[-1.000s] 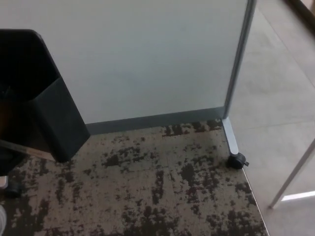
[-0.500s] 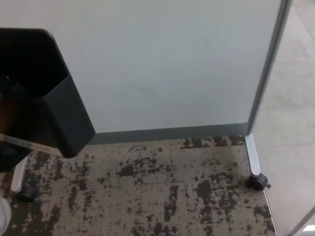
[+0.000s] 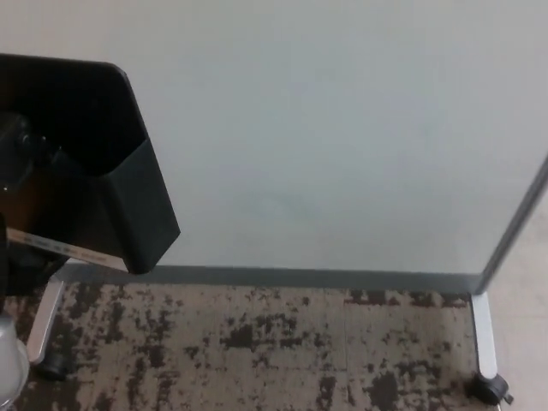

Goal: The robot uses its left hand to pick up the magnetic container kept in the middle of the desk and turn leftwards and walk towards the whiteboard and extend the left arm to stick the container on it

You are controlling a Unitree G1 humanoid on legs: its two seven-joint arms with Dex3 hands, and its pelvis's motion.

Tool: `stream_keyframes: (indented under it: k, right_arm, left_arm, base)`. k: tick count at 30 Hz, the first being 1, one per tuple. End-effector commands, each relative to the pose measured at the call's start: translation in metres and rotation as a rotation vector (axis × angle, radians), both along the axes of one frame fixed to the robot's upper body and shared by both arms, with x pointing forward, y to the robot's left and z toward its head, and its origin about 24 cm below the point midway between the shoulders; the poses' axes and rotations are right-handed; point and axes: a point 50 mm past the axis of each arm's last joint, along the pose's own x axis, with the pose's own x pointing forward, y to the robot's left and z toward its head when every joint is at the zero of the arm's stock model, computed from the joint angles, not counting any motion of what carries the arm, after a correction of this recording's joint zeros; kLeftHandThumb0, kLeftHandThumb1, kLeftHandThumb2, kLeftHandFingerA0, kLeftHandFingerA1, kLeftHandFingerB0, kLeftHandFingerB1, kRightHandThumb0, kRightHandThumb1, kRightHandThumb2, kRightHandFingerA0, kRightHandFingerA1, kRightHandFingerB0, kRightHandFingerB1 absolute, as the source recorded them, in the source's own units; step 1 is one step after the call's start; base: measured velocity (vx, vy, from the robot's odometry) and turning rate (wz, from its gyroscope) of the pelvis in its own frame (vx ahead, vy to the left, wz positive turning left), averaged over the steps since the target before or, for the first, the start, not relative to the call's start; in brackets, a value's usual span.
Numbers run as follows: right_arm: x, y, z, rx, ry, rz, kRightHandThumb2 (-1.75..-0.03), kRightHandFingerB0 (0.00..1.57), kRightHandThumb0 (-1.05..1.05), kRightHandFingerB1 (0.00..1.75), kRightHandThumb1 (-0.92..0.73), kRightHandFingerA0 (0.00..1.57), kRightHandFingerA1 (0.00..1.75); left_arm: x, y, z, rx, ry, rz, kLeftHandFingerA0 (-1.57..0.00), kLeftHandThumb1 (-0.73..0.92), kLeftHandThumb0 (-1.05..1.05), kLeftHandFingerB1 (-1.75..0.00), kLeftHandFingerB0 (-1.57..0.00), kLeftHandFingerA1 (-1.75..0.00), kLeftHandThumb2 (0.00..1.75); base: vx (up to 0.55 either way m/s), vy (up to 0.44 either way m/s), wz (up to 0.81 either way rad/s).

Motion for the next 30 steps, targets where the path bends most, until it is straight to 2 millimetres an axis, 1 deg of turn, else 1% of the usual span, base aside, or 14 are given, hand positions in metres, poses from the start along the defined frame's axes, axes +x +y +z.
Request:
stream_keyframes:
  k: [1, 3, 7, 8, 9, 10, 13, 14, 18, 19, 24, 28, 29, 30]
  right_arm:
    - [-0.001, -0.005, 0.002, -0.017, 0.009, -0.007, -0.65, 0.78, -0.51, 0.51, -0.82, 0.95, 0.78]
    - [-0.001, -0.006, 0.002, -0.024, 0.016, 0.004, -0.65, 0.78, -0.5, 0.51, -0.83, 0.96, 0.77]
    - [0.0, -0.006, 0.002, -0.028, 0.018, 0.006, -0.65, 0.78, -0.51, 0.5, -0.83, 0.96, 0.76]
    - [0.0, -0.006, 0.002, -0.032, 0.013, 0.008, -0.65, 0.8, -0.52, 0.5, -0.83, 0.98, 0.78]
    - [0.0, -0.006, 0.002, -0.034, 0.01, 0.008, -0.65, 0.8, -0.52, 0.5, -0.83, 0.98, 0.78]
    - [0.001, -0.006, 0.002, -0.029, 0.009, 0.008, -0.65, 0.8, -0.51, 0.51, -0.82, 0.98, 0.77]
    - [0.001, -0.006, 0.002, -0.027, 0.009, 0.008, -0.65, 0.8, -0.51, 0.51, -0.82, 0.98, 0.77]
    - [0.0, -0.007, 0.002, -0.024, 0.021, -0.001, -0.64, 0.79, -0.5, 0.51, -0.81, 0.97, 0.73]
    - [0.0, -0.008, 0.001, -0.021, 0.026, -0.005, -0.64, 0.79, -0.49, 0.51, -0.81, 0.97, 0.75]
    - [0.001, -0.007, 0.001, -0.022, 0.019, -0.005, -0.64, 0.8, -0.51, 0.52, -0.82, 0.97, 0.78]
    - [0.001, -0.008, 0.001, -0.018, 0.033, -0.009, -0.65, 0.82, -0.53, 0.51, -0.82, 0.99, 0.79]
    - [0.002, -0.007, 0.002, -0.01, 0.007, -0.007, -0.64, 0.81, -0.53, 0.53, -0.82, 0.98, 0.81]
    - [0.002, -0.007, 0.002, -0.018, 0.012, 0.002, -0.65, 0.79, -0.53, 0.52, -0.82, 0.98, 0.76]
    - [0.002, -0.007, 0.002, -0.021, 0.014, 0.005, -0.65, 0.79, -0.53, 0.52, -0.82, 0.98, 0.76]
  left_arm:
    - [0.002, 0.0, 0.003, 0.02, -0.019, 0.005, -0.87, 0.6, -0.42, -1.69, -0.72, -1.75, 1.3]
    - [0.009, 0.001, 0.002, 0.033, 0.003, 0.013, -0.89, 0.57, -0.39, -1.71, -0.74, -1.75, 1.32]
    - [0.012, 0.002, 0.0, 0.032, 0.018, 0.023, -0.91, 0.56, -0.39, -1.71, -0.76, -1.75, 1.33]
    - [0.015, 0.001, -0.002, 0.03, 0.03, 0.018, -1.0, 0.55, -0.38, -1.66, -0.75, -1.75, 1.42]
    - [0.016, 0.0, -0.003, 0.029, 0.035, 0.016, -1.0, 0.55, -0.38, -1.66, -0.75, -1.75, 1.42]
    - [0.017, 0.0, -0.004, 0.035, 0.04, 0.023, -0.91, 0.51, -0.39, -1.7, -0.76, -1.75, 1.4]
    - [0.018, 0.001, -0.004, 0.039, 0.041, 0.026, -0.91, 0.51, -0.39, -1.7, -0.76, -1.75, 1.4]
    - [0.02, -0.001, -0.005, 0.042, 0.062, 0.03, -0.96, 0.46, -0.33, -1.67, -0.78, -1.75, 1.44]
    - [0.022, -0.002, -0.006, 0.05, 0.074, 0.037, -0.92, 0.46, -0.32, -1.67, -0.79, -1.75, 1.43]
    - [0.023, -0.002, -0.006, 0.051, 0.073, 0.04, -1.0, 0.45, -0.28, -1.65, -0.83, -1.75, 1.45]
    - [0.026, -0.003, -0.005, 0.052, 0.092, 0.049, -0.99, 0.45, -0.27, -1.64, -0.85, -1.75, 1.44]
    - [0.027, -0.005, -0.004, 0.043, 0.106, 0.053, -0.96, 0.41, -0.23, -1.63, -0.85, -1.75, 1.45]
    - [0.031, -0.005, -0.006, 0.032, 0.128, 0.071, -0.97, 0.38, -0.2, -1.55, -0.92, -1.71, 1.44]
    - [0.033, -0.005, -0.006, 0.028, 0.138, 0.078, -0.97, 0.38, -0.2, -1.55, -0.92, -1.71, 1.44]
  base:
    - [0.56, -0.416, -0.59]
    - [0.55, -0.366, 0.38]
    - [0.46, -0.31, 0.05]
    - [0.22, -0.112, -0.02]
    - [0.23, -0.072, -0.03]
    - [0.24, -0.038, 0.0]
    - [0.24, 0.007, -0.08]
    - [0.25, 0.041, -0.04]
    - [0.28, 0.125, 0.15]
    - [0.27, 0.14, -0.48]
    - [0.24, 0.11, 0.11]
    - [0.21, 0.066, 0.09]
    - [0.21, 0.043, 0.1]
    - [0.21, 0.031, 0.1]
